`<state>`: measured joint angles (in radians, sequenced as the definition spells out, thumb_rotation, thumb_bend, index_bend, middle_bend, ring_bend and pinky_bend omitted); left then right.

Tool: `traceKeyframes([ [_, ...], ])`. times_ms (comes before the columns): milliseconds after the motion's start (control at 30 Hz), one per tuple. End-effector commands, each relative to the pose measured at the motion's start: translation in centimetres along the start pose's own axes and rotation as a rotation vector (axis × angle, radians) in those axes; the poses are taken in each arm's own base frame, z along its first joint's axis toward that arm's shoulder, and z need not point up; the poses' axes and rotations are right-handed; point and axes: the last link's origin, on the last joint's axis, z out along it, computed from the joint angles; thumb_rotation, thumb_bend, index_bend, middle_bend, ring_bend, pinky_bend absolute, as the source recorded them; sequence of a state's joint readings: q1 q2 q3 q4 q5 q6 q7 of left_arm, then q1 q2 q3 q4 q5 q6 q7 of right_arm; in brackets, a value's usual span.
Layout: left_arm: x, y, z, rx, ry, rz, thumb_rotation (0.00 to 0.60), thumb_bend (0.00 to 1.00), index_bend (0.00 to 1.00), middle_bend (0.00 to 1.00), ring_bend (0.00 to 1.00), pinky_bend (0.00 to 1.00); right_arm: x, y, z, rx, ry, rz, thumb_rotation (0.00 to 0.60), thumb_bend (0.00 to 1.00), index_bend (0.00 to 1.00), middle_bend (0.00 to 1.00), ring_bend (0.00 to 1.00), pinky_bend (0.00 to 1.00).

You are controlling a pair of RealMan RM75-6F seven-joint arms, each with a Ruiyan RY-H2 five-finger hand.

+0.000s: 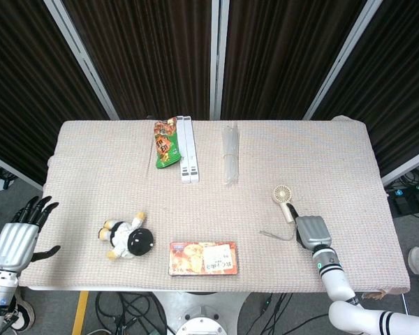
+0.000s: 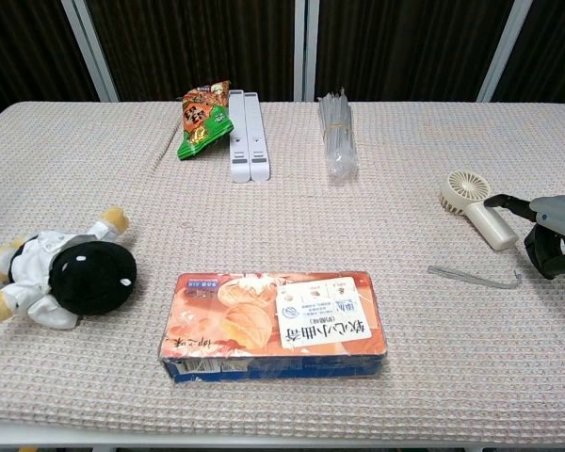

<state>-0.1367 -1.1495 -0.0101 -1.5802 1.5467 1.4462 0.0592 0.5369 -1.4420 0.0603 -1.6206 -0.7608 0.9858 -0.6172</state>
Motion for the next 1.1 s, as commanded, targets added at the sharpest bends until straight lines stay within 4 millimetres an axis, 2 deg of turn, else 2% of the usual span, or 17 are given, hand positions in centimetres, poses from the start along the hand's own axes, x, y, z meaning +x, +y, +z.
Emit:
traceKeyframes([
  [33, 0.0, 0.0, 0.0, -0.001, 0.001, 0.001, 0.6, 0.03, 0.13, 0.08, 0.01, 0.22, 0.0, 0.0, 0.2, 0.002, -0.023, 0.029, 0.6, 1.0, 0.0, 0.66, 0.58, 0.61],
  [333, 0.1, 0.0, -0.1, 0.0, 0.003, 0.001, 0.6, 0.03, 0.13, 0.08, 0.01, 0.22, 0.3, 0.0, 0.4, 0.004, -0.032, 0.046, 0.6, 1.0, 0.0, 0.66, 0.58, 0.61],
  [500, 0.2, 0.0, -0.1, -0.001, 0.01, 0.0, 0.6, 0.03, 0.13, 0.08, 0.01, 0.22, 1.4, -0.1, -0.3, 0.015, 0.031, 0.044, 0.6, 1.0, 0.0, 0.66, 0.58, 0.61],
  [767, 0.4, 0.3, -0.1, -0.007, 0.02, -0.005, 0.6, 0.03, 0.13, 0.08, 0.01, 0.22, 4.1, 0.7, -3.6, 0.036, 0.244, 0.044, 0.6, 1.0, 0.0, 0.66, 0.58, 0.61],
  [967, 0.5, 0.7, -0.2, -0.019, 0.024, -0.008, 0.6, 0.03, 0.13, 0.08, 0.01, 0.22, 5.1, 3.0, -6.8, 0.064, 0.438, 0.033, 0.6, 1.0, 0.0, 0.66, 0.59, 0.61],
  [1033, 0.5, 1.0, -0.2, -0.026, 0.026, -0.008, 0.6, 0.03, 0.13, 0.08, 0.01, 0.22, 4.9, 4.2, -7.8, 0.073, 0.489, 0.014, 0.6, 1.0, 0.0, 0.61, 0.54, 0.6],
  [1067, 0.5, 1.1, -0.2, -0.029, 0.026, -0.009, 0.6, 0.03, 0.13, 0.08, 0.01, 0.22, 4.7, 4.7, -8.2, 0.081, 0.503, -0.006, 0.6, 0.93, 0.0, 0.54, 0.45, 0.56],
  [1100, 0.5, 1.2, -0.2, -0.031, 0.027, -0.011, 0.6, 0.03, 0.13, 0.08, 0.01, 0.22, 4.4, 5.4, -8.5, 0.084, 0.51, -0.033, 0.6, 0.78, 0.0, 0.43, 0.3, 0.46],
])
